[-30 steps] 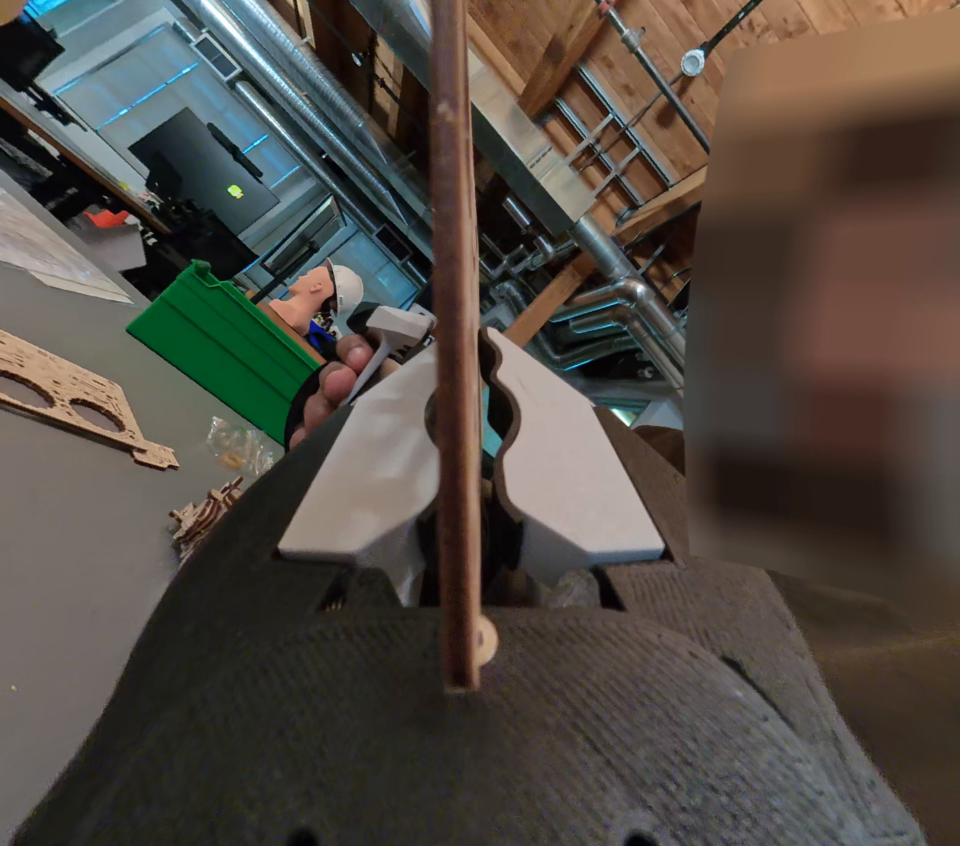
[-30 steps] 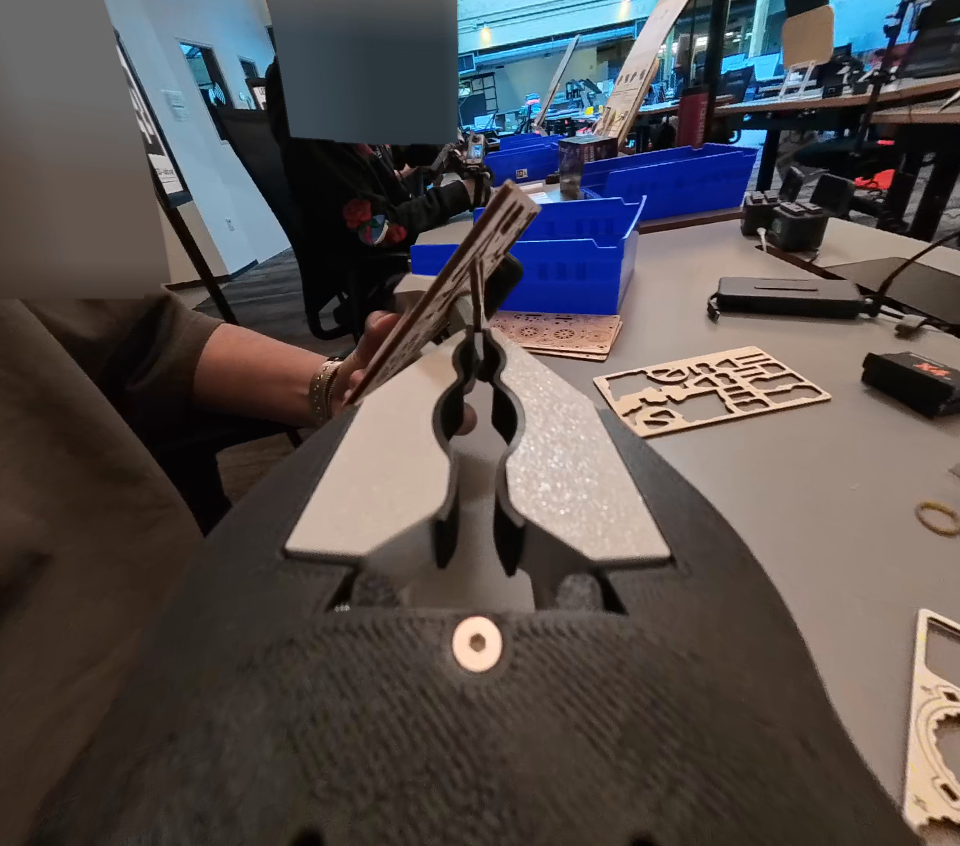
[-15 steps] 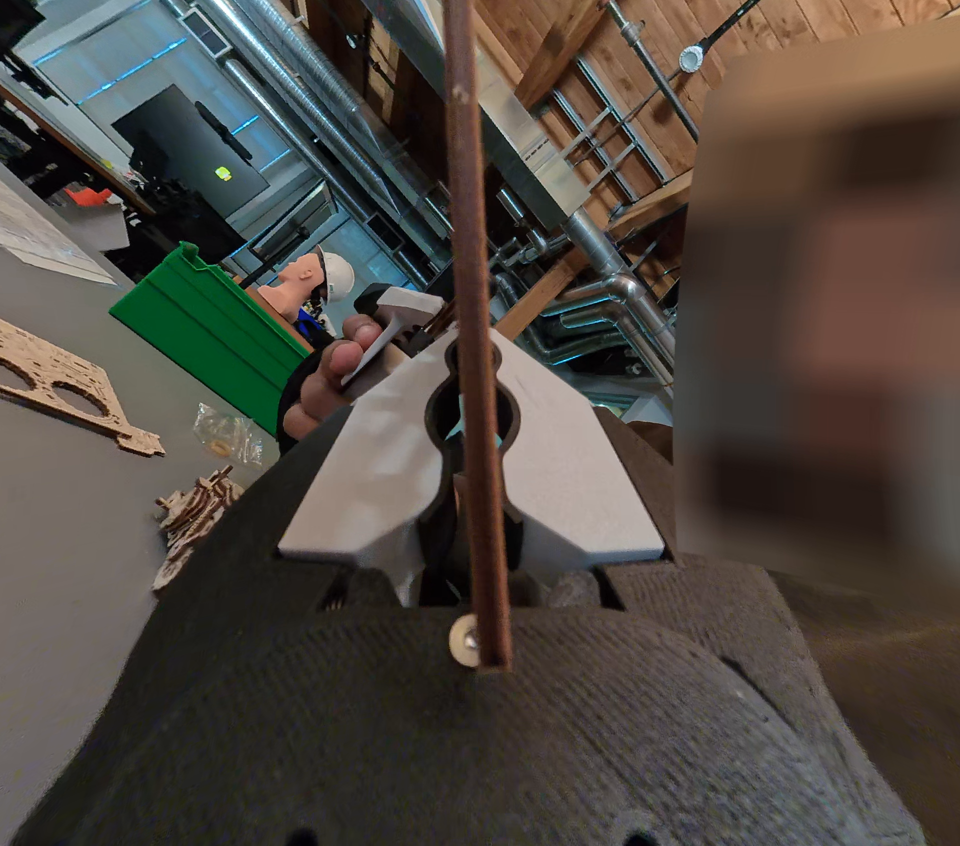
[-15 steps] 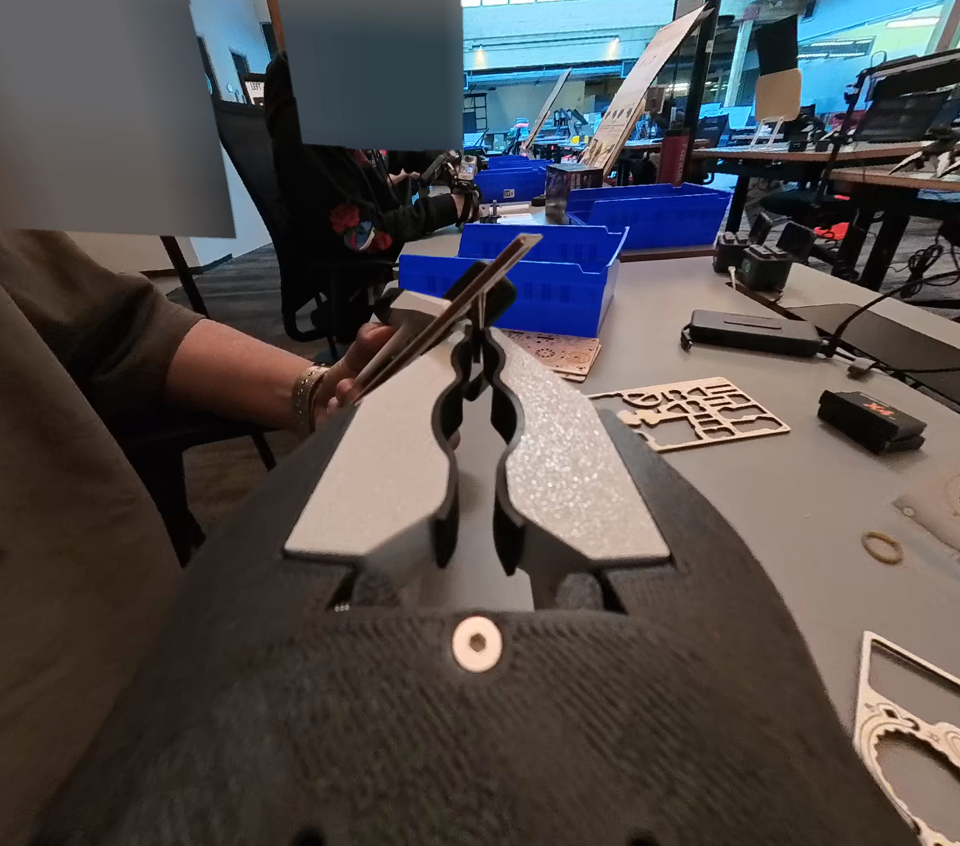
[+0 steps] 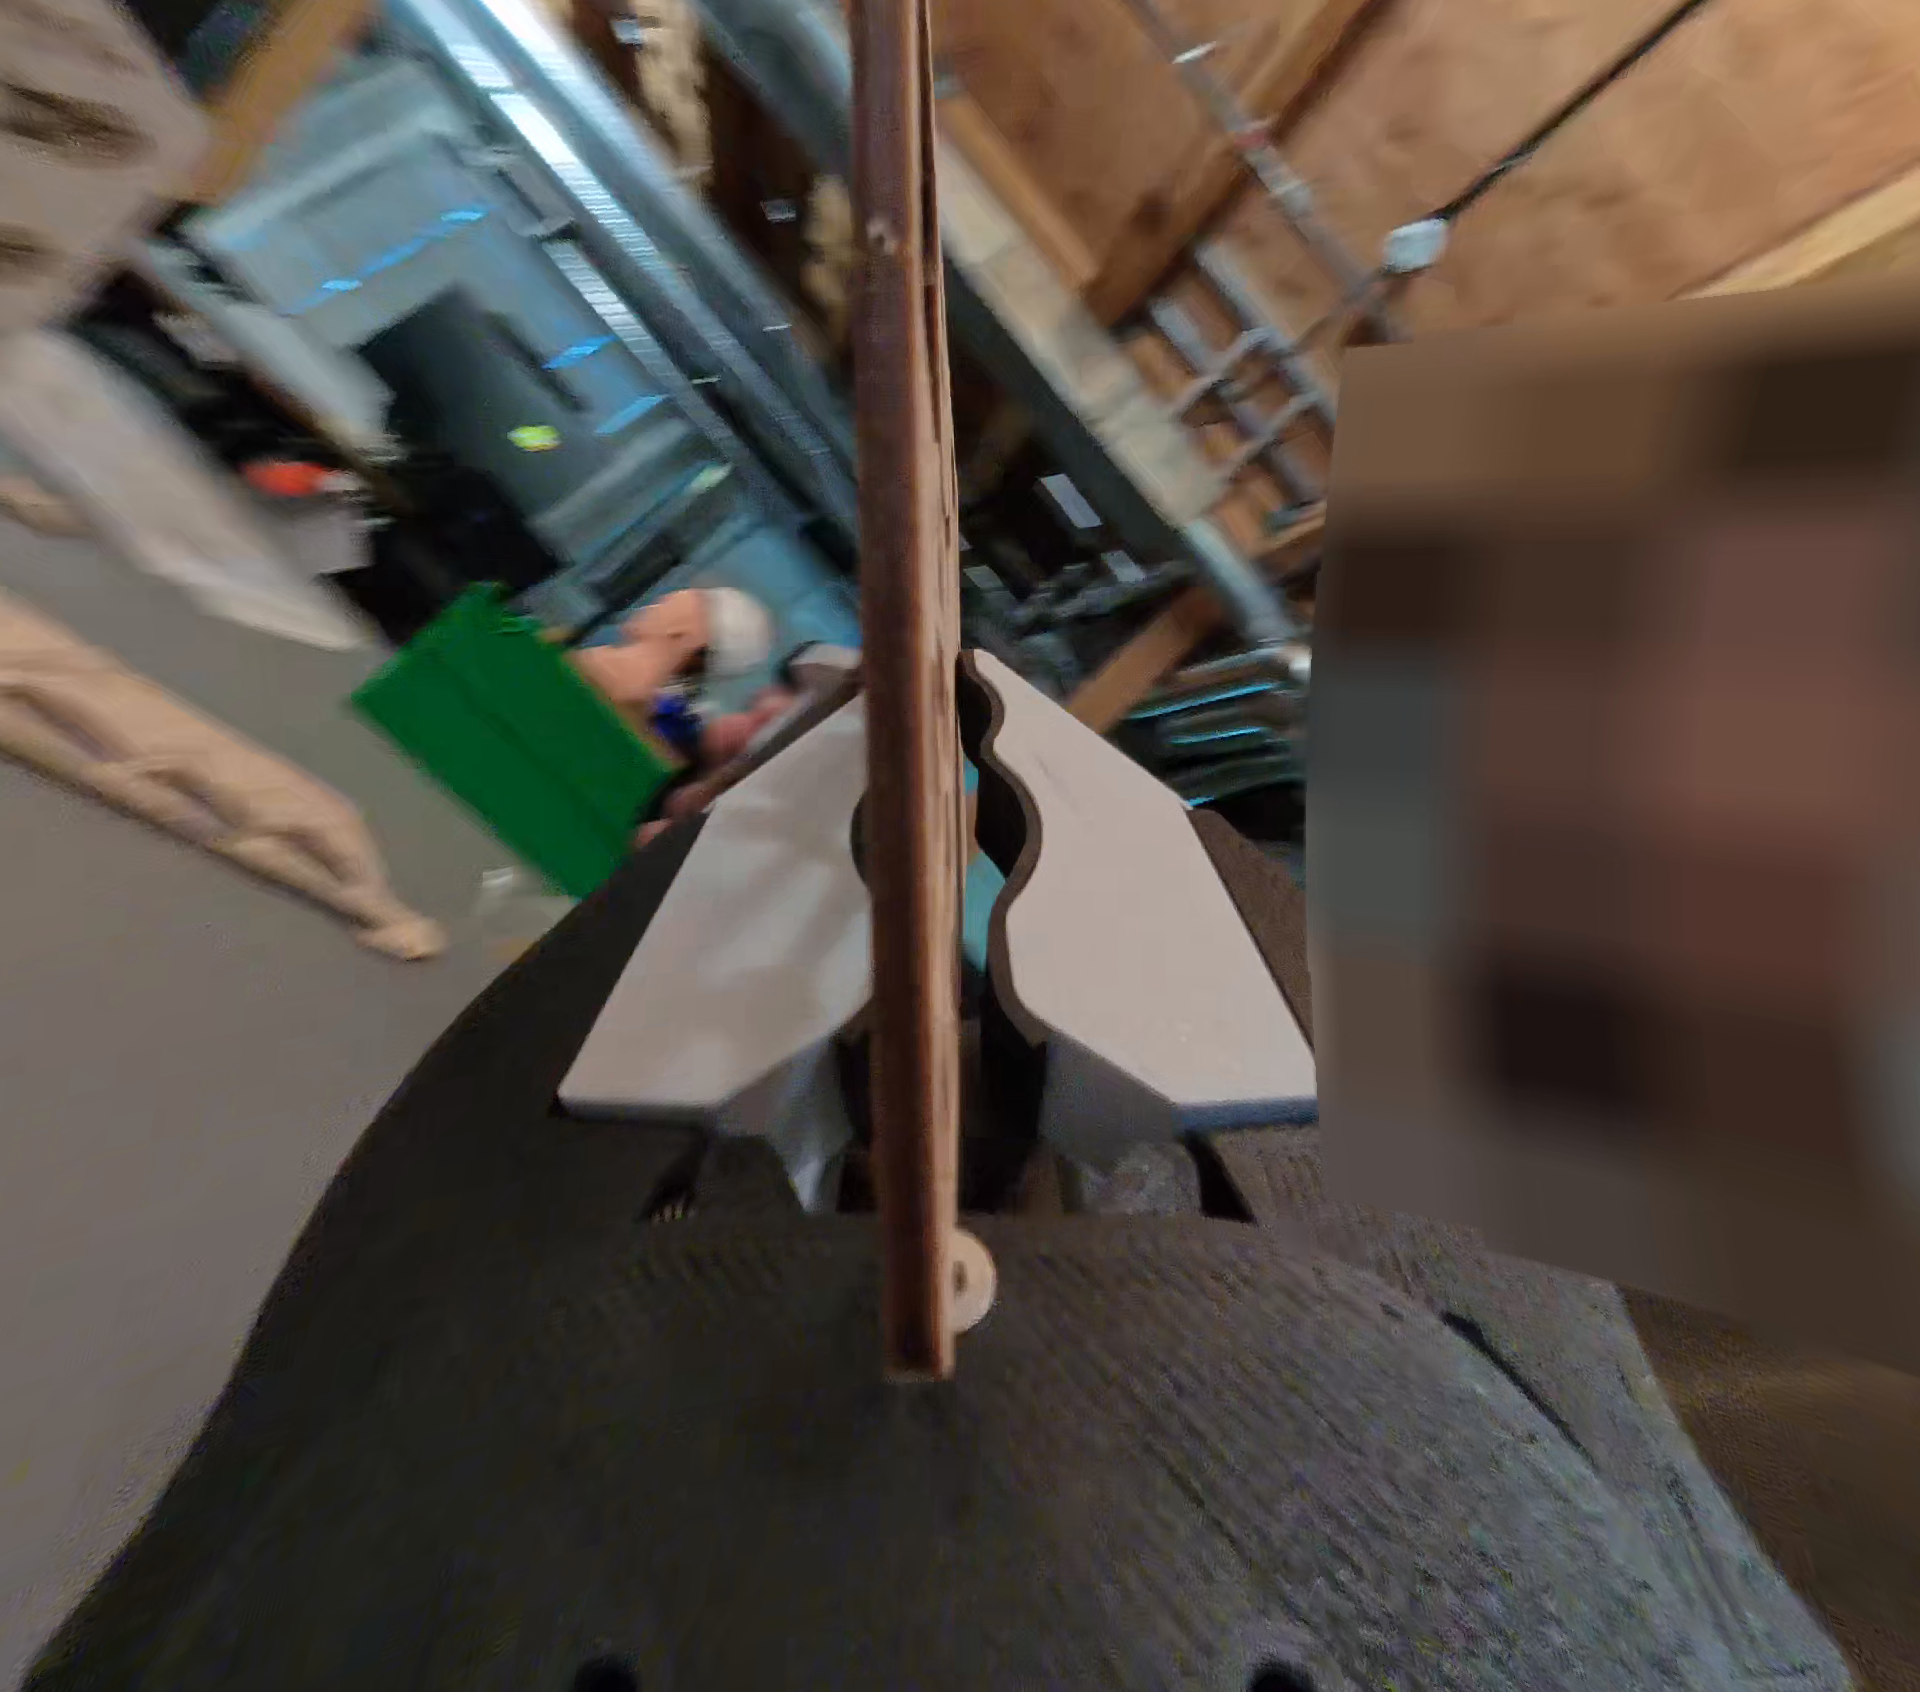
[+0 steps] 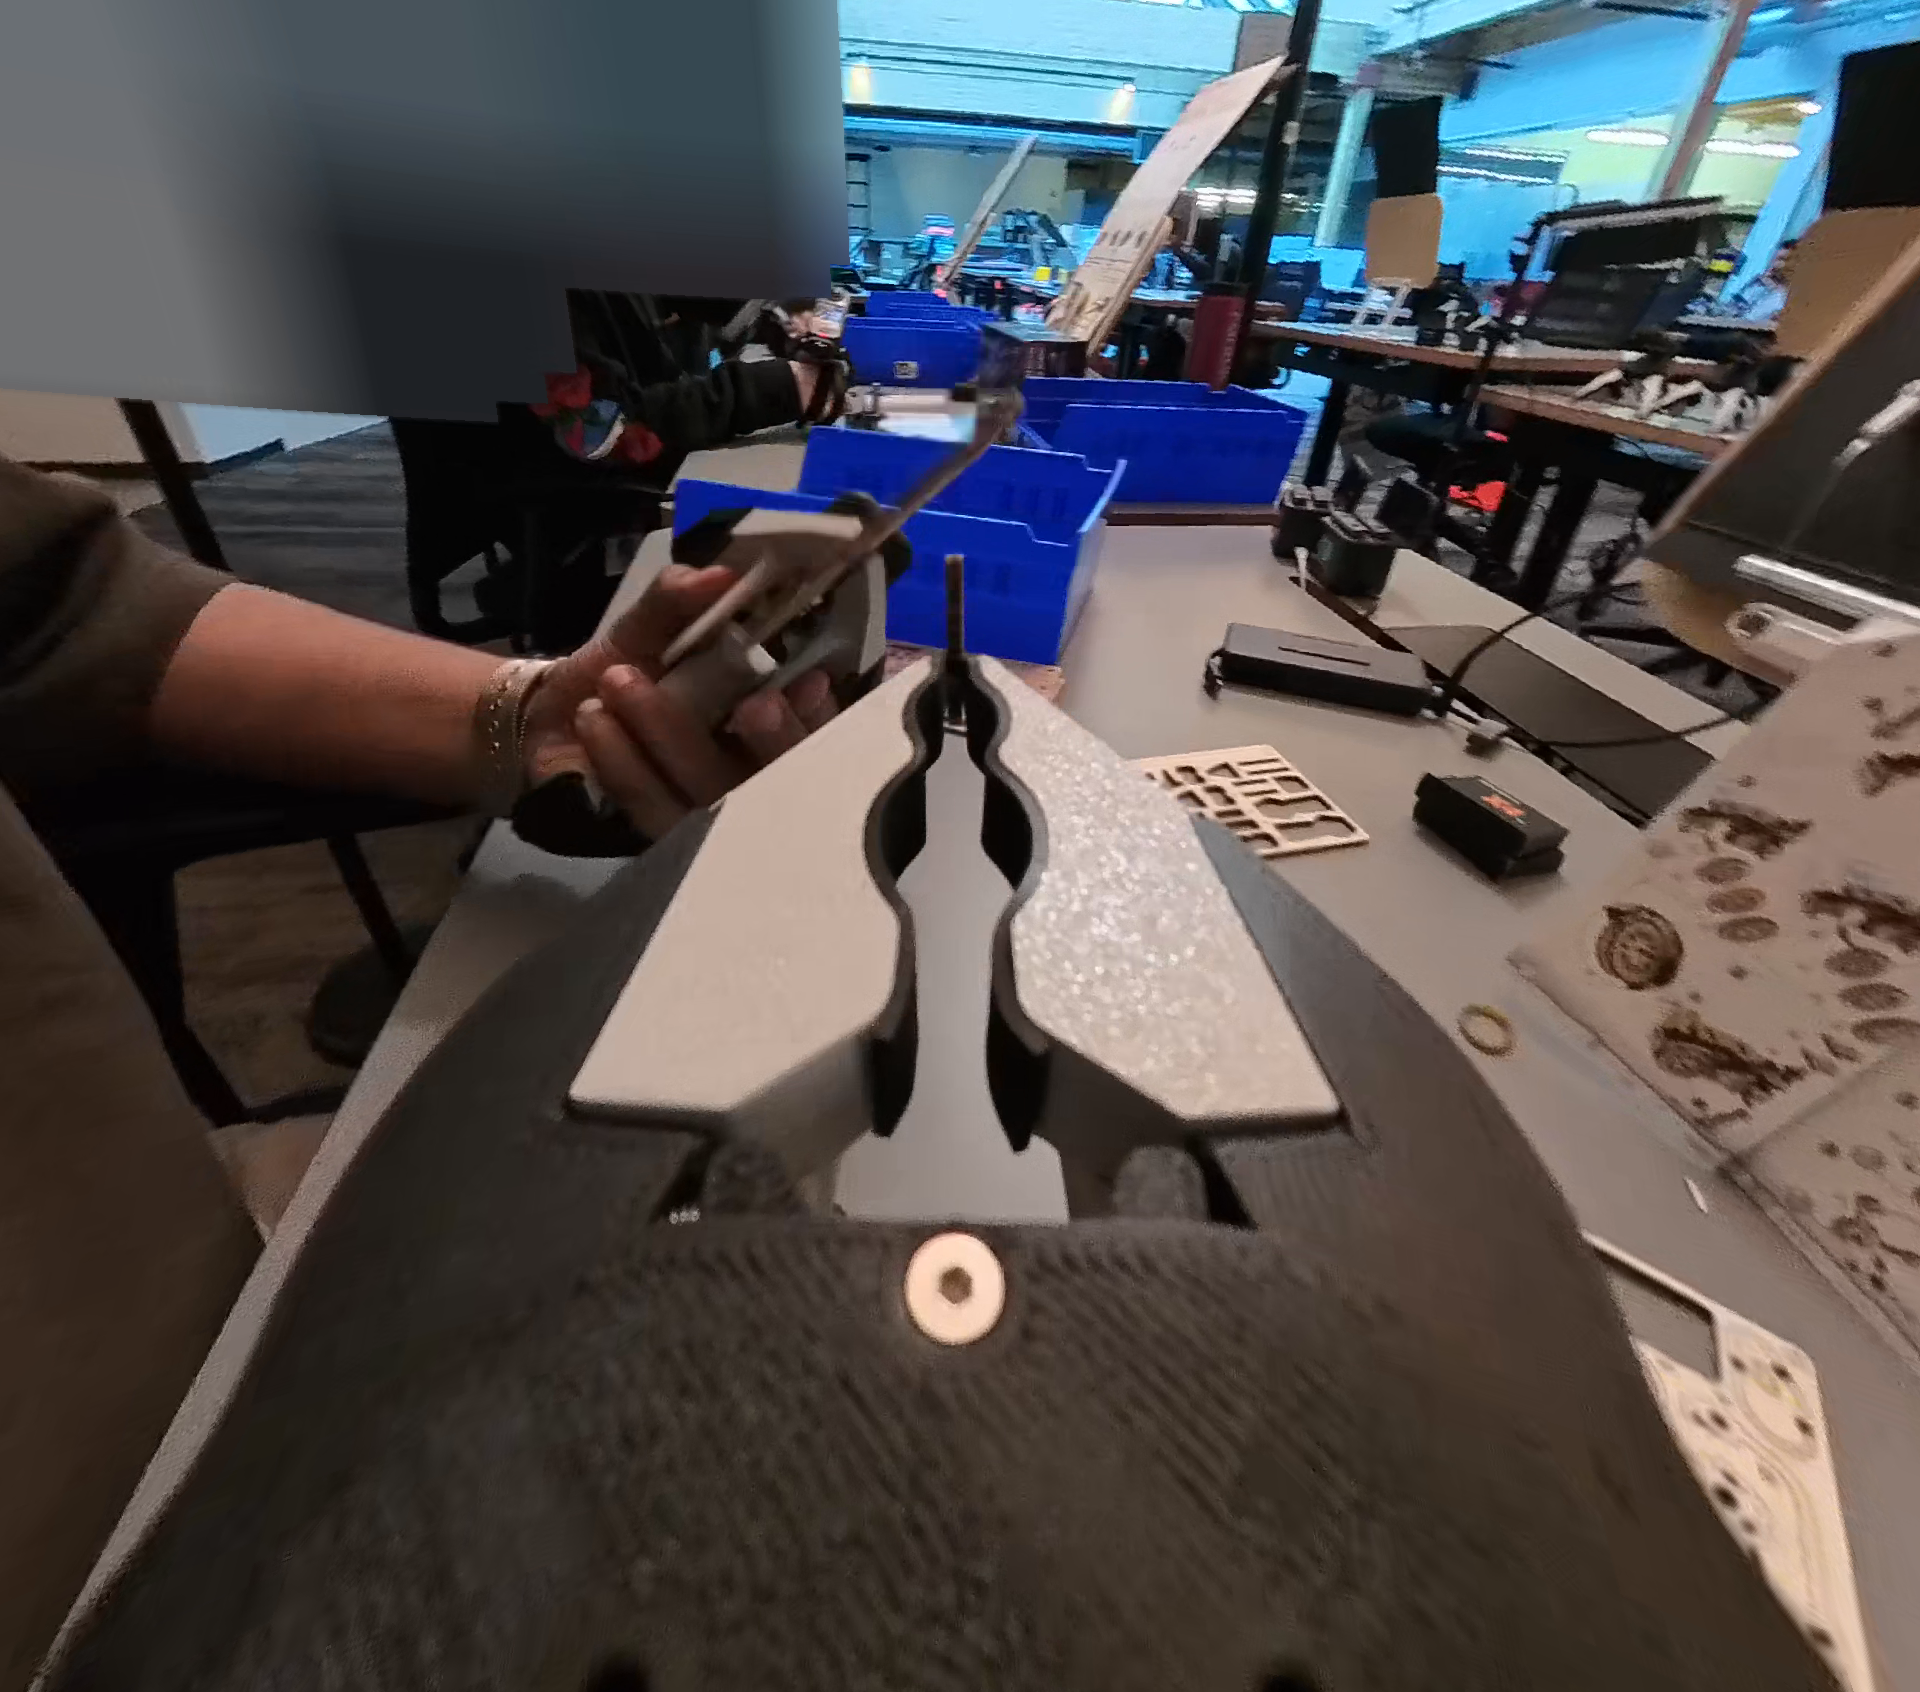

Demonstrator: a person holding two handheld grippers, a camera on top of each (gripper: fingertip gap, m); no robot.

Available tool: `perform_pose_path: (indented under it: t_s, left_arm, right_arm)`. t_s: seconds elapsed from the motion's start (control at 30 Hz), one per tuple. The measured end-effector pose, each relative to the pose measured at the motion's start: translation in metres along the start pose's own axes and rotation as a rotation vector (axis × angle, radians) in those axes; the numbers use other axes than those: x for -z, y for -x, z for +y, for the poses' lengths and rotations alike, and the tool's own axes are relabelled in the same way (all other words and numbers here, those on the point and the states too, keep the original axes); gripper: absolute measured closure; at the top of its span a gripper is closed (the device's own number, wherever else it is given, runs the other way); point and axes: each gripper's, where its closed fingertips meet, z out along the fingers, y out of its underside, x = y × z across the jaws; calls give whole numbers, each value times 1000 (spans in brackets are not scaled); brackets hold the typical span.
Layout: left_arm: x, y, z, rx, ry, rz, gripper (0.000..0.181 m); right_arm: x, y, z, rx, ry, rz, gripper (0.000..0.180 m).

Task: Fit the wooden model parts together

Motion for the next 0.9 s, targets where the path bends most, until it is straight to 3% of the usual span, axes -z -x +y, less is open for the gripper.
perform_pose_path:
  t_s: [0.03, 0.13, 0.23, 0.3, 0.47, 0.6, 0.7, 0.9]
  left_arm:
    - [5, 13, -5, -33, 14, -96, 181]
    - [27, 51, -17, -51, 33, -426, 181]
    - [64, 75, 2, -59, 216, -705, 179]
    - [84, 76, 21, -40, 359, -767, 179]
    - [111, 83, 26, -3, 378, -859, 179]
    - [135, 94, 31, -39, 501, -992, 159]
    - [138, 94, 26, -74, 546, -1031, 159]
    - [160, 96, 11, -206, 633, -1221, 119]
  right_arm:
    - [2, -6, 0, -14, -1, 23, 179]
    - [15, -22, -2, -50, -12, 106, 180]
    - [41, -30, -2, -73, -27, 199, 180]
    - [59, -27, 3, -73, -17, 234, 180]
    - [86, -19, 14, -94, -11, 282, 180]
    - [94, -14, 7, -198, -102, 260, 180]
    - [99, -14, 10, -203, -99, 266, 180]
    - [113, -12, 8, -211, -115, 274, 180]
